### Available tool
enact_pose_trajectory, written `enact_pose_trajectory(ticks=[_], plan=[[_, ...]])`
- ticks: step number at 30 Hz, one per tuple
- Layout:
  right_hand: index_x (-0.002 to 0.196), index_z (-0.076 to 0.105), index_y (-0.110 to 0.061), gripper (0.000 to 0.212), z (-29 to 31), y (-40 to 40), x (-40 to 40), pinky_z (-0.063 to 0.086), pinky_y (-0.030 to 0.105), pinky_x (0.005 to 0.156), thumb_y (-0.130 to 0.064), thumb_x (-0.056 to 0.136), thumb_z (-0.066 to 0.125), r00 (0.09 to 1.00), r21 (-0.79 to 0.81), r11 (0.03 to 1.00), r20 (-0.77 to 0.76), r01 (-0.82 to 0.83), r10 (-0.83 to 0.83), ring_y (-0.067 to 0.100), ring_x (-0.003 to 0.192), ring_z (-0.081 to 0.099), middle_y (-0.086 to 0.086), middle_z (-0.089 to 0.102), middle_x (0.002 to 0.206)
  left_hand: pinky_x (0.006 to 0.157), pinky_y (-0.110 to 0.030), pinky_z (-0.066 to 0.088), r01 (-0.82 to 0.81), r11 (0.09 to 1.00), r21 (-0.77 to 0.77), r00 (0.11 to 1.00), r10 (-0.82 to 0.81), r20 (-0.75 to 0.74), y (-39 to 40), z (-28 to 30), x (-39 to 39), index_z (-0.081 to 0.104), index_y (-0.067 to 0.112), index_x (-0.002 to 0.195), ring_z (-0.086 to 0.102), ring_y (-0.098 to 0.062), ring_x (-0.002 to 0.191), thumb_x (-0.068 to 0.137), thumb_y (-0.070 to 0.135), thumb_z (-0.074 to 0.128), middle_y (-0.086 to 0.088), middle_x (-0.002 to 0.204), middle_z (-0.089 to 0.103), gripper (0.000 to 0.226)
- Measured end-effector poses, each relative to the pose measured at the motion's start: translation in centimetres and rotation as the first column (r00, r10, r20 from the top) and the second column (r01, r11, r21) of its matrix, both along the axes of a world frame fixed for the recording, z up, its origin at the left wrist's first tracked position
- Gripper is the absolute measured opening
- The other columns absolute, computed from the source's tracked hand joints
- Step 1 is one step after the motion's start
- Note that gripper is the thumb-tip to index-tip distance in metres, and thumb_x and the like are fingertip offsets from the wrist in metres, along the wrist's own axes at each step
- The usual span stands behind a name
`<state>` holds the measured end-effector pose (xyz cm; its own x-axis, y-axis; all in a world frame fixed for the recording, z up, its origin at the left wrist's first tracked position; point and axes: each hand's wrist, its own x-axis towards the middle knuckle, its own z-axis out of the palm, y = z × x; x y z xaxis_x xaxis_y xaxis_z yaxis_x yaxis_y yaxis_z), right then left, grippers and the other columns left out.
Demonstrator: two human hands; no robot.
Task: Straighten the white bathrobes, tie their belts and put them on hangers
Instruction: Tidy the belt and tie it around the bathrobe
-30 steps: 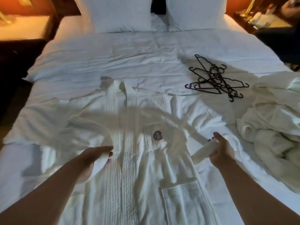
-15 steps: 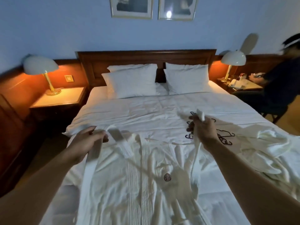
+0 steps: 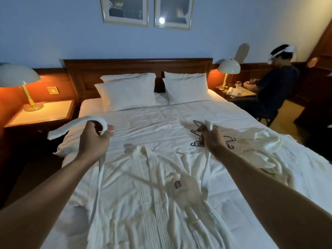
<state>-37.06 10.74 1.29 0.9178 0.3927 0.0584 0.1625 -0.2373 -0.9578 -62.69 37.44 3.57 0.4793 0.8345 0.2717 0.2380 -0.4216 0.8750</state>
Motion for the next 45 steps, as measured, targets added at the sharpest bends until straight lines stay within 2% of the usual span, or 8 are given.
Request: enact_pose_trajectory(ticks=[5, 9, 17, 21, 25, 28, 38, 45], plan=[[0.078, 0.061, -0.014, 0.025, -1.7, -1.8, 2.6, 0.041, 0.033, 0.056, -0.03, 0.096, 0.055, 0.987, -0.15, 0.987, 0.159, 0.05, -0.026, 0.016, 0.051, 0.049, -0.003, 0.051, 0.057, 0.093, -0.036, 0.042, 0.116, 0.99, 0.086, 0.976, -0.097, -0.195, -2.4, -4.1, 4.0, 0.059, 0.009, 0.113, 0.061, -0.032, 0.109, 0.096, 0.01, 0.052, -0.012, 0.113, 0.068, 0.018], [0.077, 0.057, -0.018, 0.012, -7.5, -4.8, 6.2, 0.044, 0.032, 0.055, -0.027, 0.084, 0.056, 0.955, -0.572, 0.816, 0.19, -0.079, 0.226, 0.024, 0.063, 0.059, -0.002, 0.059, 0.067, 0.089, -0.039, 0.042, 0.246, 0.966, 0.076, 0.9, -0.198, -0.389, -6.6, -12.7, 8.6, 0.054, 0.0, 0.124, 0.059, -0.043, 0.105, 0.093, -0.001, 0.048, -0.025, 0.111, 0.062, 0.032], [0.078, 0.051, -0.027, 0.014, -23.1, -11.7, 12.1, 0.042, 0.032, 0.069, -0.02, 0.09, 0.051, 0.879, -0.792, 0.444, -0.233, -0.42, 0.415, 0.027, 0.084, 0.058, 0.002, 0.061, 0.09, 0.107, -0.046, 0.038, 0.356, 0.881, -0.311, 0.276, -0.417, -0.866, -19.5, -31.5, 17.4, 0.013, 0.033, 0.155, 0.035, -0.033, 0.14, 0.087, 0.046, 0.059, -0.005, 0.159, 0.019, 0.083], [0.119, 0.065, -0.023, 0.028, -30.8, -13.3, 14.3, 0.047, 0.033, 0.084, -0.023, 0.094, 0.053, 0.802, -0.776, 0.337, -0.338, -0.534, 0.493, 0.029, 0.109, 0.062, 0.004, 0.068, 0.118, 0.117, -0.051, 0.025, 0.457, 0.85, -0.261, 0.296, -0.422, -0.857, -24.5, -37.4, 21.4, 0.017, 0.032, 0.156, 0.016, -0.028, 0.151, 0.089, 0.053, 0.054, -0.002, 0.166, 0.009, 0.079], [0.146, 0.047, -0.029, 0.055, -36.9, -13.2, 14.5, 0.045, 0.043, 0.106, -0.043, 0.094, 0.061, 0.73, -0.78, 0.216, -0.397, -0.588, 0.556, 0.028, 0.129, 0.054, 0.002, 0.054, 0.142, 0.119, -0.057, 0.005, 0.48, 0.854, -0.199, 0.293, -0.37, -0.882, -27.0, -42.1, 22.0, 0.008, 0.033, 0.158, -0.001, -0.029, 0.154, 0.088, 0.071, 0.039, 0.001, 0.169, -0.006, 0.085], [0.134, 0.056, -0.027, 0.045, -39.6, -13.2, 14.3, 0.051, 0.042, 0.096, -0.047, 0.094, 0.062, 0.735, -0.844, 0.178, -0.314, -0.507, 0.601, 0.031, 0.118, 0.061, 0.005, 0.059, 0.13, 0.118, -0.061, 0.0, 0.473, 0.865, -0.168, 0.259, -0.319, -0.912, -27.7, -44.5, 21.3, -0.001, 0.038, 0.159, -0.009, -0.028, 0.155, 0.085, 0.079, 0.026, 0.003, 0.167, -0.016, 0.089], [0.115, 0.06, -0.023, 0.024, -39.8, -15.5, 19.3, 0.047, 0.04, 0.085, -0.04, 0.099, 0.053, 0.748, -0.898, 0.172, -0.218, -0.406, 0.627, 0.035, 0.108, 0.065, 0.009, 0.068, 0.119, 0.115, -0.061, 0.018, 0.476, 0.878, 0.054, 0.39, -0.155, -0.908, -28.3, -47.5, 20.2, 0.032, 0.031, 0.155, 0.025, -0.027, 0.15, 0.083, 0.075, 0.041, 0.0, 0.166, 0.021, 0.084], [0.117, 0.061, -0.026, 0.026, -39.4, -17.9, 21.3, 0.048, 0.039, 0.084, -0.042, 0.099, 0.054, 0.836, -0.933, 0.158, -0.204, -0.323, 0.509, 0.034, 0.107, 0.065, 0.007, 0.068, 0.116, 0.119, -0.057, 0.005, 0.499, 0.862, -0.092, 0.282, -0.262, -0.923, -27.6, -47.2, 20.2, 0.012, 0.039, 0.159, 0.001, -0.023, 0.155, 0.085, 0.082, 0.026, 0.005, 0.169, -0.007, 0.086]])
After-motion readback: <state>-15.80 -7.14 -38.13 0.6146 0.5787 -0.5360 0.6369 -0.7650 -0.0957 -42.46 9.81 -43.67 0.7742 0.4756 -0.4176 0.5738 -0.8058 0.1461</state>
